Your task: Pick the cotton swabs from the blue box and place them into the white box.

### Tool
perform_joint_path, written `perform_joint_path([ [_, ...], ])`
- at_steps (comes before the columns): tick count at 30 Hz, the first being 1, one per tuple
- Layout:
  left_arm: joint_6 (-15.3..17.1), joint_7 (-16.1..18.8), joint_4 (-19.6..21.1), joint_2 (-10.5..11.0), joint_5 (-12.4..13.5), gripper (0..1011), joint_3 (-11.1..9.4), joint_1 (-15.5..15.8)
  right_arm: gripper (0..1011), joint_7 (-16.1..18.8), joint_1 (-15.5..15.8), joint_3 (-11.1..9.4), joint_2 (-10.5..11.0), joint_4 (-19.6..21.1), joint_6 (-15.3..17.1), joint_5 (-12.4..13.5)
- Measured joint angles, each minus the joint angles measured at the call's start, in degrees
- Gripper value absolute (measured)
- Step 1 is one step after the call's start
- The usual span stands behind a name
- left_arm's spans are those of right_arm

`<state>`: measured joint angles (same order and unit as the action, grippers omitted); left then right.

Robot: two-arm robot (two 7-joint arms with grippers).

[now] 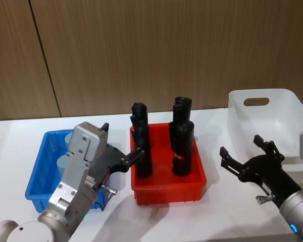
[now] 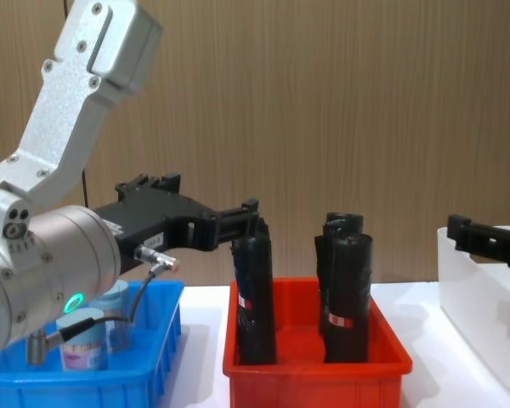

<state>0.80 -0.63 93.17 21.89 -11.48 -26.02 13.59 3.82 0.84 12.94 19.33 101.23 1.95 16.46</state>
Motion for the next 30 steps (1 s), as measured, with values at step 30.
perform_joint_path([
  [30, 0.00, 0.00, 0.00, 0.00, 0.00, 1004, 0.00, 0.00, 1002, 0.00, 0.00, 0.00, 0.00, 0.00, 0.00, 0.00],
])
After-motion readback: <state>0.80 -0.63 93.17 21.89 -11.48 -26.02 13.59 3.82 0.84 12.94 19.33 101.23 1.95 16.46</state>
